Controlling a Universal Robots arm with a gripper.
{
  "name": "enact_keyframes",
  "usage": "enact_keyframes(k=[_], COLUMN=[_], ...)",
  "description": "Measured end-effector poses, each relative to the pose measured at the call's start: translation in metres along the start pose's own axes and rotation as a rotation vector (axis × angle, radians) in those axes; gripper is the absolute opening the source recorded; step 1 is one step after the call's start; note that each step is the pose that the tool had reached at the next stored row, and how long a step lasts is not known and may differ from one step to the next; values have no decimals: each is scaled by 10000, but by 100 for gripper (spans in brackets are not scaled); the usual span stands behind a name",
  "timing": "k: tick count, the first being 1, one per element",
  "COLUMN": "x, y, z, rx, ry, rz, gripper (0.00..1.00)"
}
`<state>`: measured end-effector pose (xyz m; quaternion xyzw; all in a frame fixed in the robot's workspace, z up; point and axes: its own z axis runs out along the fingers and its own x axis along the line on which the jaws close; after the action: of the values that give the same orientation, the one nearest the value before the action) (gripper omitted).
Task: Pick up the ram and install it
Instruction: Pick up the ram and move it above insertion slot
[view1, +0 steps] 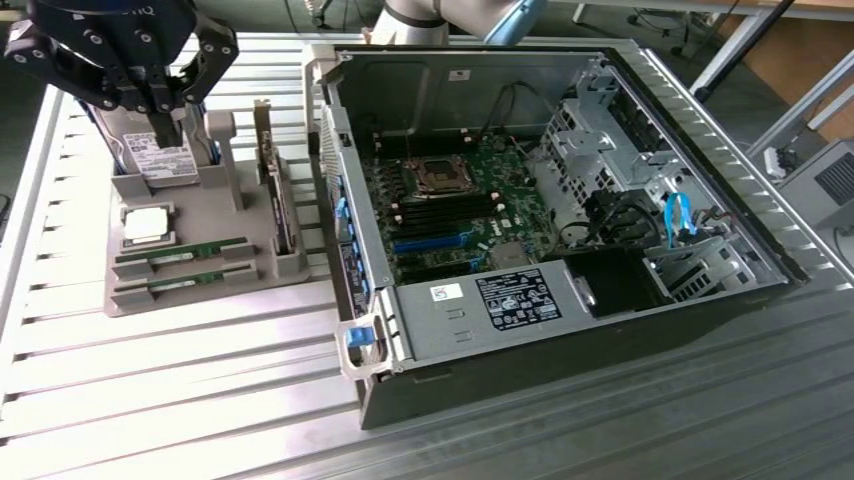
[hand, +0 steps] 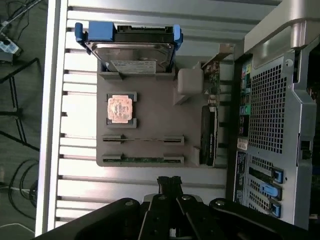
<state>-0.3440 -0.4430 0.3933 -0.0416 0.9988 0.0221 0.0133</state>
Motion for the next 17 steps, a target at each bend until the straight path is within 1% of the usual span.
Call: enact_keyframes(k=[1, 2, 3, 5, 7, 10, 12, 14, 16, 17], x=[0, 0, 0, 0, 0, 0, 0, 0, 0, 0], y=[0, 0, 0, 0, 0, 0, 0, 0, 0, 0], z=[0, 0, 0, 0, 0, 0, 0, 0, 0, 0], rx=[-5, -15, -20, -40, -37, -41, -47, -56, -66, -69], ry=[13, 33, 47, 85, 111, 133, 156, 189, 207, 213], rz=[-283, -757, -1065, -1944, -2475, -2964, -3475, -4207, -4662, -4785], gripper=[9, 9, 9, 9, 9, 9, 9, 9, 9, 9])
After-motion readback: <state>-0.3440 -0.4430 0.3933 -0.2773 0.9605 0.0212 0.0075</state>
